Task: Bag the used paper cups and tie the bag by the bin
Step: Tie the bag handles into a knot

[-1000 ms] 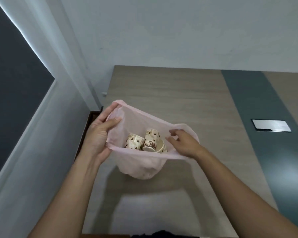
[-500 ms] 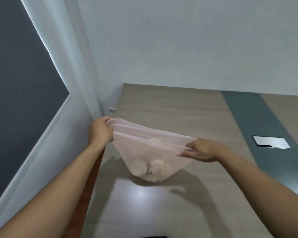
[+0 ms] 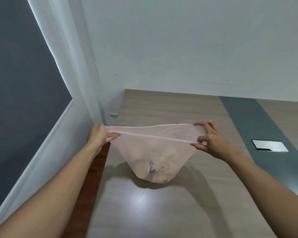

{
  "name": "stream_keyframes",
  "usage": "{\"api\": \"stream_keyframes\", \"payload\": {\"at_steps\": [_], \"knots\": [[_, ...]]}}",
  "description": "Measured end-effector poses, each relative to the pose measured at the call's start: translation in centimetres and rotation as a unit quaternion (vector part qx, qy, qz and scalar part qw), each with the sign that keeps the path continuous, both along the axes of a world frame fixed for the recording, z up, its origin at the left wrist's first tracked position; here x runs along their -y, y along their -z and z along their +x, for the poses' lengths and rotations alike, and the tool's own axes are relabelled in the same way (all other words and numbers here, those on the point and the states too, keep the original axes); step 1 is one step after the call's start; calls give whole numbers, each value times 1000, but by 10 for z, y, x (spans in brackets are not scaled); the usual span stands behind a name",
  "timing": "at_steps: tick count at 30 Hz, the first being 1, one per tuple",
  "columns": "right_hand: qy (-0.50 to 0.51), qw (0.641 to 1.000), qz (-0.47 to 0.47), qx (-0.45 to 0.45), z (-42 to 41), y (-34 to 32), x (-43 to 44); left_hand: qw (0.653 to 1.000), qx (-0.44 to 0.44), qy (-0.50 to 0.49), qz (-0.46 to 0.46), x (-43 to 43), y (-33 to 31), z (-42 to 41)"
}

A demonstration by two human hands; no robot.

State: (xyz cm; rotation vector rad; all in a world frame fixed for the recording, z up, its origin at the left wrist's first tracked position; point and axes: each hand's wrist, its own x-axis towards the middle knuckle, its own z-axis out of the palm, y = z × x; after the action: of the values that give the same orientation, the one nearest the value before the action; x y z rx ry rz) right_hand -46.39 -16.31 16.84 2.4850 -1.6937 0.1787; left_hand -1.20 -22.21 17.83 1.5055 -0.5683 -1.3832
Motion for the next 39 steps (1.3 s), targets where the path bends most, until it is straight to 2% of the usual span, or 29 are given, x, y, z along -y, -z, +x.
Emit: {"api": "stream_keyframes", "payload": {"at_steps": [4,9,12,17,20,24,27,29,31,35,37,39], "knots": [[82,995,38,-42,-6,0,-8,1000,11,4,0,-1,10,13],[156,984,73,-47,4,-9,-14,999,9,41,-33,-2,20,21],[186,977,96,-43,2,-10,-17,984,40,159,-69,-9,28,31],[209,963,162,-45,-6,-7,-20,952,-39,292,-83,-14,40,43],[227,956,183,-28,-12,-1,-21,936,8,339,-92,-15,43,39],[246,957,155,-4,-21,14,-21,917,62,384,-87,-12,47,40],[258,956,137,33,-28,19,-21,932,109,330,-106,-12,45,35],[258,955,129,65,-32,22,-22,954,76,268,-109,-13,41,28],[256,952,126,109,-34,26,-26,962,88,232,-114,-13,37,22],[264,928,100,242,-30,25,-31,932,260,181,-178,-15,38,9],[287,890,110,337,-24,23,-34,921,293,153,-206,-11,46,5],[314,797,143,496,-16,21,-33,937,247,148,-195,-10,48,-2]]}}
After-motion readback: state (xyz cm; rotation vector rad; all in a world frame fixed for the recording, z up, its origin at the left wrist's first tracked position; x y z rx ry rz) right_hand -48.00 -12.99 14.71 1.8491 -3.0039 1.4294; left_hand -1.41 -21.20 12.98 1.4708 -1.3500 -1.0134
